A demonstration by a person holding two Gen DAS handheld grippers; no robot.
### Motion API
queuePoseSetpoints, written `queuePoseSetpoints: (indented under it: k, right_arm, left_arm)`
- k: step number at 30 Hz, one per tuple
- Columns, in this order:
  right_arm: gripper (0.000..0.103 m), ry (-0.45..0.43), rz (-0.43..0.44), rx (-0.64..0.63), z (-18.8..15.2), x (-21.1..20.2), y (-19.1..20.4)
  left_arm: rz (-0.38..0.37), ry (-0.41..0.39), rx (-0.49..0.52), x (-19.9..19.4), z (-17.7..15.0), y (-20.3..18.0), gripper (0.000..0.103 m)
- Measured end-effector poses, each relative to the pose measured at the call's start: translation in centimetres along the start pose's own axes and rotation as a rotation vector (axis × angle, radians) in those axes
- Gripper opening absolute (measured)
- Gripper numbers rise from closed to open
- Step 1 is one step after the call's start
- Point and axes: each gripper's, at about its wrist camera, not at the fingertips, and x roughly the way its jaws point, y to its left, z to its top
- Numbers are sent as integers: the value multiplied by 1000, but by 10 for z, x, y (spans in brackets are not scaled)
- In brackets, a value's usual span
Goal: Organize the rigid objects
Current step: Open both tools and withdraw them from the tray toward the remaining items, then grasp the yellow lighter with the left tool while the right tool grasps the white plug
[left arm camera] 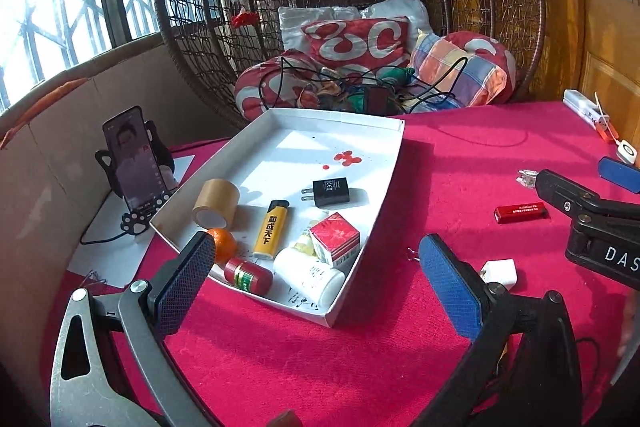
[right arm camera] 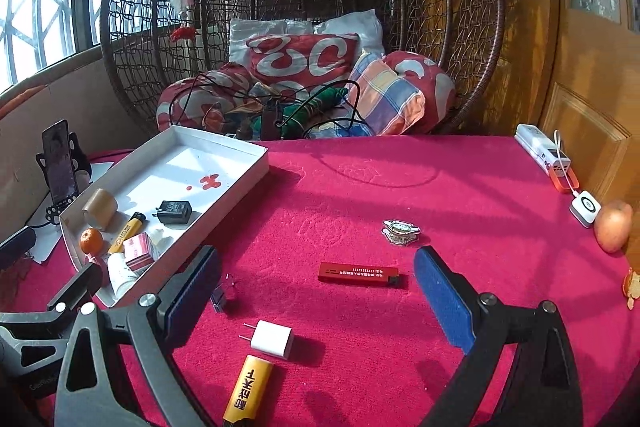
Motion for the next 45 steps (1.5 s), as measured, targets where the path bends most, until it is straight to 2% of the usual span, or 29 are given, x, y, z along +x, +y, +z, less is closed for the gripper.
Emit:
queuePoseSetpoints:
  k: [4,14,19,25,32,45]
  right_arm:
    - [97,1,-5,-3,-3,0,-1]
    - [97,52,-20,18,-13,9,-14]
    - [97,81,-24,43,-18,15,-22]
    - [97,93,-36,45,-20,20,-29]
    - [97,136,-37,83,-27,32,-43]
    - [97,157,-30,90,-30,40,-48]
  left_arm:
    - [-17,18,15,2,-4,-4,103]
    - [-154,137,97,16,-28,-31,103]
    - [-247,228,125,26,-43,-48,103]
    - [-266,260,168,32,-51,-65,103]
    - [-326,336,140,45,-57,-69,103]
    - [-350,334,158,54,-54,-77,103]
